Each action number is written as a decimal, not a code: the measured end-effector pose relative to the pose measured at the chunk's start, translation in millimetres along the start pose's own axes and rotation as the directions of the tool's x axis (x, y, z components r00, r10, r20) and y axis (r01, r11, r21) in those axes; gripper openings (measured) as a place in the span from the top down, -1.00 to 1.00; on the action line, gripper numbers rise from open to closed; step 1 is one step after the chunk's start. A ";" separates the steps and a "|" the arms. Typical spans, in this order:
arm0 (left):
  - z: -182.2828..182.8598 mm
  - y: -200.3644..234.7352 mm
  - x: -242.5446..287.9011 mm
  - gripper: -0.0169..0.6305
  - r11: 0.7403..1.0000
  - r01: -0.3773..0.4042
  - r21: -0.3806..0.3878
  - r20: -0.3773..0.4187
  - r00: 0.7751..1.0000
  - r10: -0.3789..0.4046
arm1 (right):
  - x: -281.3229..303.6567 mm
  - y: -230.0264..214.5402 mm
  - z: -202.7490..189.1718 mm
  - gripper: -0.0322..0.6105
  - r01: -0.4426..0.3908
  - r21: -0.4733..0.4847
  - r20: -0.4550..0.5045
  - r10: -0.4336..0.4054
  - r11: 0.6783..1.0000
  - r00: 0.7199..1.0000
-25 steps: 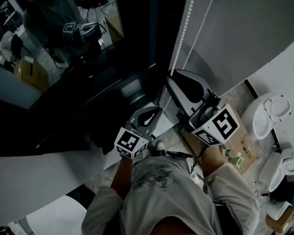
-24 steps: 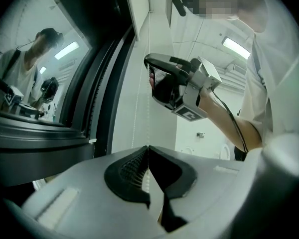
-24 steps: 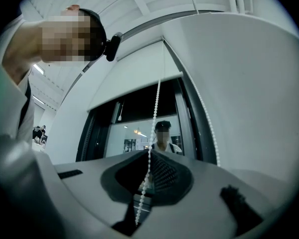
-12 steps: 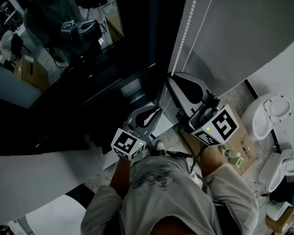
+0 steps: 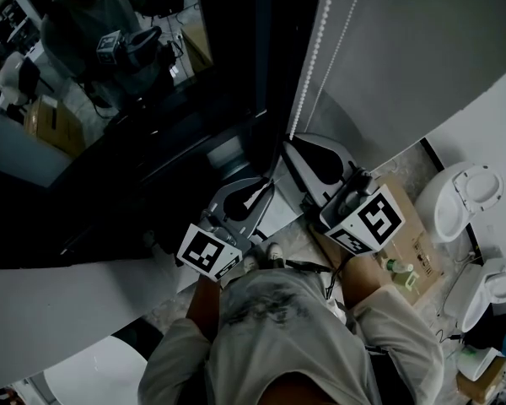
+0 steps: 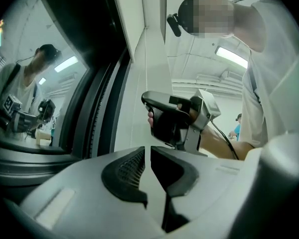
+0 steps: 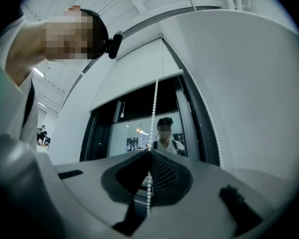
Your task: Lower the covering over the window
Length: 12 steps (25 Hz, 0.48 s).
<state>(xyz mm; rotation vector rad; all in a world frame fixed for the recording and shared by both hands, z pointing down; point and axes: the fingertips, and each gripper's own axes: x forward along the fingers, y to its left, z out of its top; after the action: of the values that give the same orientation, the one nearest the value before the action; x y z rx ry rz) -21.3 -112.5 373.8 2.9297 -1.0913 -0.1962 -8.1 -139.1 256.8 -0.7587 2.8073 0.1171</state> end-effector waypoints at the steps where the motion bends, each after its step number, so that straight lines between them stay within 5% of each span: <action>1: 4.3 1.0 -0.9 0.81 1.000 -0.004 0.004 0.009 1.000 0.003 | 0.5 0.3 -2.0 0.85 0.001 -0.004 -0.008 -0.001 1.000 1.000; 12: 36.2 3.9 -7.6 0.82 1.000 -0.021 0.019 0.043 0.999 0.020 | -4.7 2.3 -29.0 0.85 0.018 0.011 -0.074 -0.017 1.000 0.997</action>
<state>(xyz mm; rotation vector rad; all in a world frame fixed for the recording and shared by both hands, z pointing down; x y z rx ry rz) -33.9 -109.2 339.0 2.9431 -1.1348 -0.2504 -11.1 -138.7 286.2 -0.8002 2.8672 0.0711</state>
